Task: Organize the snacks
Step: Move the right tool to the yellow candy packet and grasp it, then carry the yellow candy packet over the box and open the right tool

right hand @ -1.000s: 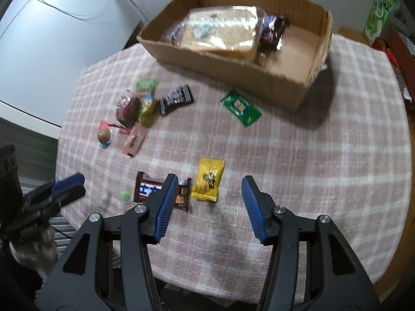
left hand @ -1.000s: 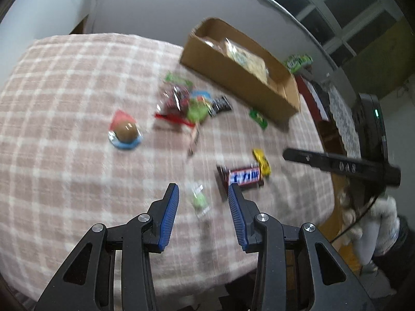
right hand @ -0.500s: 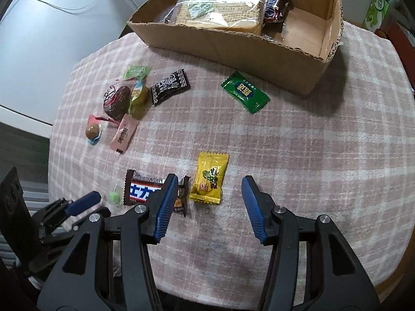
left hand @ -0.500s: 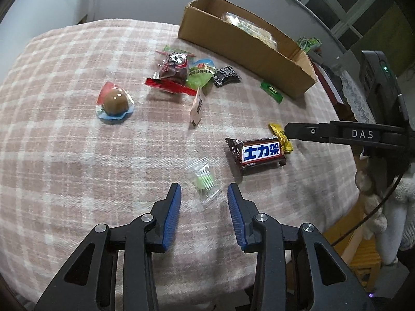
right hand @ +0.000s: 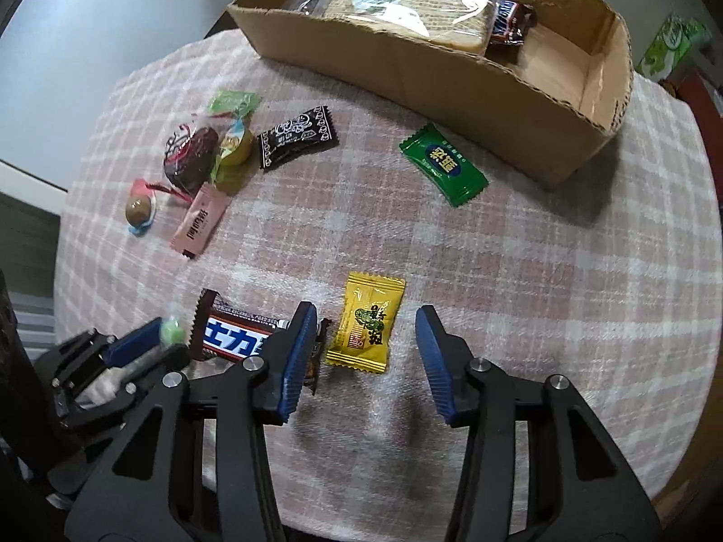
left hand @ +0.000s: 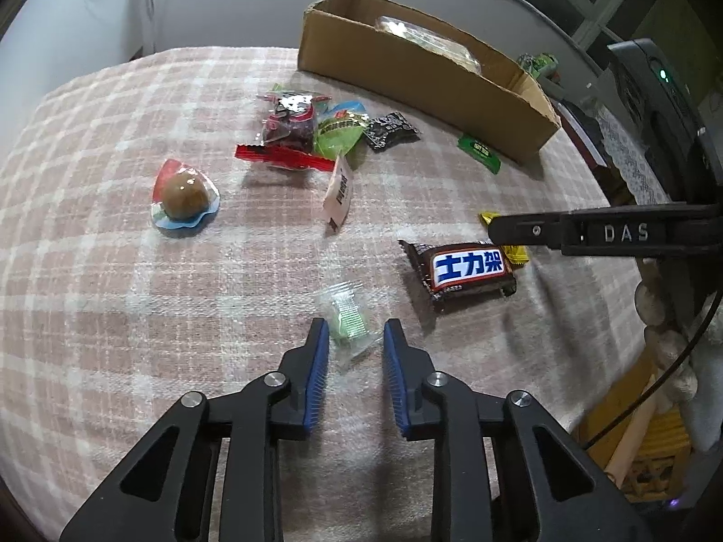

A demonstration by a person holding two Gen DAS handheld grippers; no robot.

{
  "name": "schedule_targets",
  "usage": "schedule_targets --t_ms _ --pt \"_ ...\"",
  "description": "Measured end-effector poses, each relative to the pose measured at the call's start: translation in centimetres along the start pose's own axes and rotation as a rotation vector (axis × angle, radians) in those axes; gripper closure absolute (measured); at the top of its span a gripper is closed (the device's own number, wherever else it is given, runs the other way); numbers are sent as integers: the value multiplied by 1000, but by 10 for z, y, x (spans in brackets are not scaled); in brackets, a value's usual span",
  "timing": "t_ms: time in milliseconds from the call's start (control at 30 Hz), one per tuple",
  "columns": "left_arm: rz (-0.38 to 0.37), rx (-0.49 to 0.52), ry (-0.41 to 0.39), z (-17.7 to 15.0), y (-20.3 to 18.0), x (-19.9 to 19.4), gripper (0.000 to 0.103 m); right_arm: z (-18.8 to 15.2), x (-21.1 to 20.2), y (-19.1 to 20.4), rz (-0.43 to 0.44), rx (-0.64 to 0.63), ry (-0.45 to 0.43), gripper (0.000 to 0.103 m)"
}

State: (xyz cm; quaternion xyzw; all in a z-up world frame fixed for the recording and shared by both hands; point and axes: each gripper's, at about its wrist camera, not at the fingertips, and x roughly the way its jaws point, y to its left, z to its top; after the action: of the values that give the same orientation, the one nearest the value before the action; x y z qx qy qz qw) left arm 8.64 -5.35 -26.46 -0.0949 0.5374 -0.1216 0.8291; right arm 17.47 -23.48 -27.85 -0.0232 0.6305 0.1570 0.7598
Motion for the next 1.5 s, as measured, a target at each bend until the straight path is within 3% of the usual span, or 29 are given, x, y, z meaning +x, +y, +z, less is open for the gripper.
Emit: schedule_targets --t_ms 333,500,667,933,1300,1500 --pt "-11 -15 -1 1 6 -2 82 0 3 -5 -1 17 24 59" --pt "-12 -21 -2 1 7 -3 82 -3 12 15 -57 -85 39 60" --pt "-16 -35 -2 3 8 -3 83 -1 13 15 -90 -108 36 76" --pt "-22 -60 -10 6 12 -5 83 -1 11 9 -75 -103 27 76" --pt "-27 -105 -65 21 23 -28 83 -2 -29 1 -37 -70 -44 77" --pt "-43 -81 -111 41 18 -41 83 3 -54 -10 -25 -46 -95 77"
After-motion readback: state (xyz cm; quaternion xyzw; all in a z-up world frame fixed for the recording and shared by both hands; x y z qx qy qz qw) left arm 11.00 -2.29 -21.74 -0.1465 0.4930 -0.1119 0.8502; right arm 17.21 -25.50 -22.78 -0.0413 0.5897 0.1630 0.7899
